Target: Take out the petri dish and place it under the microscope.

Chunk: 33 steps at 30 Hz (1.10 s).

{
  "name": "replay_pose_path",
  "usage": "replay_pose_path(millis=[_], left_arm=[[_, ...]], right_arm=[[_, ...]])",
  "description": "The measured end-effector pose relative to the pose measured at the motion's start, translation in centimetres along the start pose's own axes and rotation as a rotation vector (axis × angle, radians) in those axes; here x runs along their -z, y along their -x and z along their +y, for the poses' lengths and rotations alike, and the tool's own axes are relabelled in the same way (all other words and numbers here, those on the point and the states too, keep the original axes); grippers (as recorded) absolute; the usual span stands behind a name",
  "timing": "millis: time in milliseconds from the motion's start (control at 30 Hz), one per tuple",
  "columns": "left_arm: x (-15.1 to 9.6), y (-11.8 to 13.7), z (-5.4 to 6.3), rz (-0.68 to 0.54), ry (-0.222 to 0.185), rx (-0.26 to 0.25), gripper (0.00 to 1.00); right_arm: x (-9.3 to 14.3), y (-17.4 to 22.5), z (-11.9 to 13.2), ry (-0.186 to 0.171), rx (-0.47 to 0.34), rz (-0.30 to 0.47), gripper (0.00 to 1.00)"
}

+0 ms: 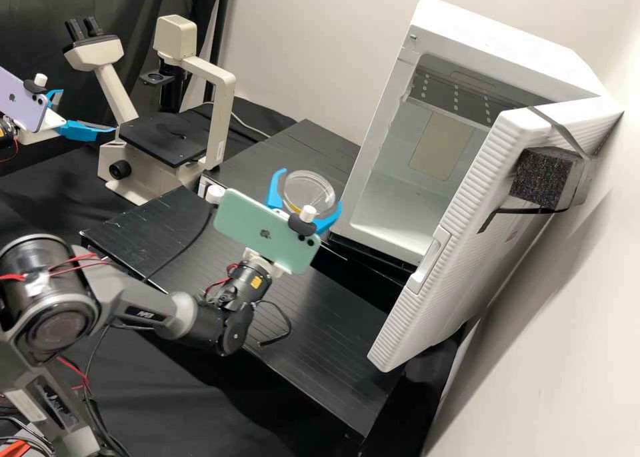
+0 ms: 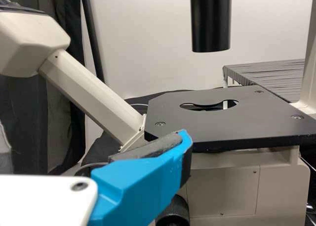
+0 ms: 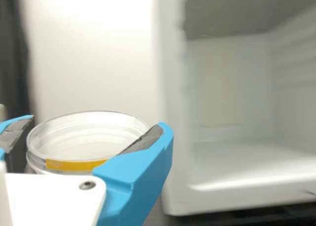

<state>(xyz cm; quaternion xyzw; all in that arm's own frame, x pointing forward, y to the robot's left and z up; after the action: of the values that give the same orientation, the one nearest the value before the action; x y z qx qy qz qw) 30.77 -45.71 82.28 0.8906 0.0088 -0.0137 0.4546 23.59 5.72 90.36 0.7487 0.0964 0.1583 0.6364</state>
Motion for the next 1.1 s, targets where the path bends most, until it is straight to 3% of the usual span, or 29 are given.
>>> replay_pose_path(millis=[167, 333, 700, 1100], left_arm=[[0.0, 0.0, 0.0, 0.0, 0.0, 0.0, 1.0], [0.0, 0.0, 0.0, 0.0, 0.0, 0.0, 1.0], [0.0, 0.0, 0.0, 0.0, 0.0, 0.0, 1.0], [0.0, 0.0, 0.0, 0.0, 0.0, 0.0, 1.0]], right_arm=[[3.3, 0.3, -3.1, -0.042, 0.097, 0.126, 0.0], [5.4, 0.1, -5.8, -0.051, 0.16, 0.194, 0.0], [7.1, -3.2, -12.2, -0.022, 0.317, 0.167, 0.0], [6.8, -10.0, -18.1, 0.017, 0.398, 0.08, 0.0]])
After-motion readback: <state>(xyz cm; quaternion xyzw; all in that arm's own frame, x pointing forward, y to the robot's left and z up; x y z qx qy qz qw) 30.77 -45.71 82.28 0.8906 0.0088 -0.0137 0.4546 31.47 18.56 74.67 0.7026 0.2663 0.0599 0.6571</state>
